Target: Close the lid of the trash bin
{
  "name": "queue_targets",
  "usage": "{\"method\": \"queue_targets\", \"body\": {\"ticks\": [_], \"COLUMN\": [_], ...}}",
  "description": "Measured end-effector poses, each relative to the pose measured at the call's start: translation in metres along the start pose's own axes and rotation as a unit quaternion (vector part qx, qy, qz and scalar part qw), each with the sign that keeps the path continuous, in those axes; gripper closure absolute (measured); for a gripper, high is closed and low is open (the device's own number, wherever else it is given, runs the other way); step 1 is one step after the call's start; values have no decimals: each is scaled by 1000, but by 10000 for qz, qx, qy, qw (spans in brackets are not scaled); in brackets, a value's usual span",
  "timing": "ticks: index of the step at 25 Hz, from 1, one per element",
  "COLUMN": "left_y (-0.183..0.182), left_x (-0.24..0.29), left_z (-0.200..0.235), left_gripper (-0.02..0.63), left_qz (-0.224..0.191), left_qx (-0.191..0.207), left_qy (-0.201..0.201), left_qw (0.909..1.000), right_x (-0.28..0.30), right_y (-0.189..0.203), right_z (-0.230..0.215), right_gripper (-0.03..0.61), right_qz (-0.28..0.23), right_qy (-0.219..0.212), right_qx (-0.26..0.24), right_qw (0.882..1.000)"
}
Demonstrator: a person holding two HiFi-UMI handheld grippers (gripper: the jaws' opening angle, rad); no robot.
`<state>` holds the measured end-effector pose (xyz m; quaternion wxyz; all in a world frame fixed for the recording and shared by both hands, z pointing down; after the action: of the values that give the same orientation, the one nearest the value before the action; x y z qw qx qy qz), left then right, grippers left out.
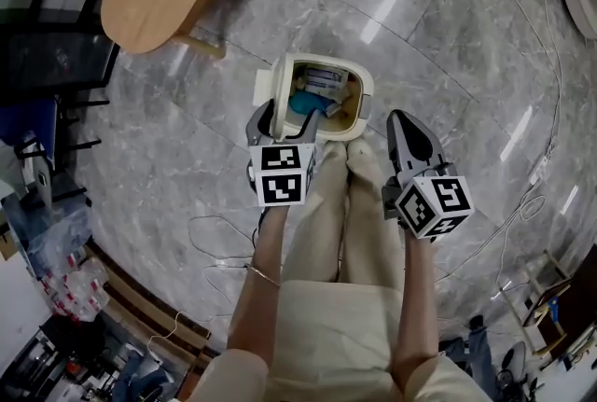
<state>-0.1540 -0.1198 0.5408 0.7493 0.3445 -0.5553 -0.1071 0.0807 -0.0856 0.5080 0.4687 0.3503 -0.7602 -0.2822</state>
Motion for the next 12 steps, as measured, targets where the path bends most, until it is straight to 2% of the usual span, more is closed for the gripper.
{"method": "queue_targets", "body": {"ticks": [12], "left_y": [7], "left_x": [21], "left_z": [-36], "left_gripper": [290], "left_qz": [187], "left_qx": [26], "left_qy": [364], "left_qw": [9992], "right_x": [-26], "right_y": [17], "right_z": [-22], "right_gripper": [574], "right_qz": [-7], "right_qy": [216], "right_qx": [241], "right_qw": [9995]}}
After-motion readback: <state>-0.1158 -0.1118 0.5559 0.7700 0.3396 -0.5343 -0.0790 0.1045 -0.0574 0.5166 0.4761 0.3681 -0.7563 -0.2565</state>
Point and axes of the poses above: the fingertips, and each gripper's own axes: x forward along the fingers, z to its left, y out of its underside, the point moved 9 cm from there along -x, backward along the fingers, and after that the axes turned 7 degrees about y, right-handed, at the moved point
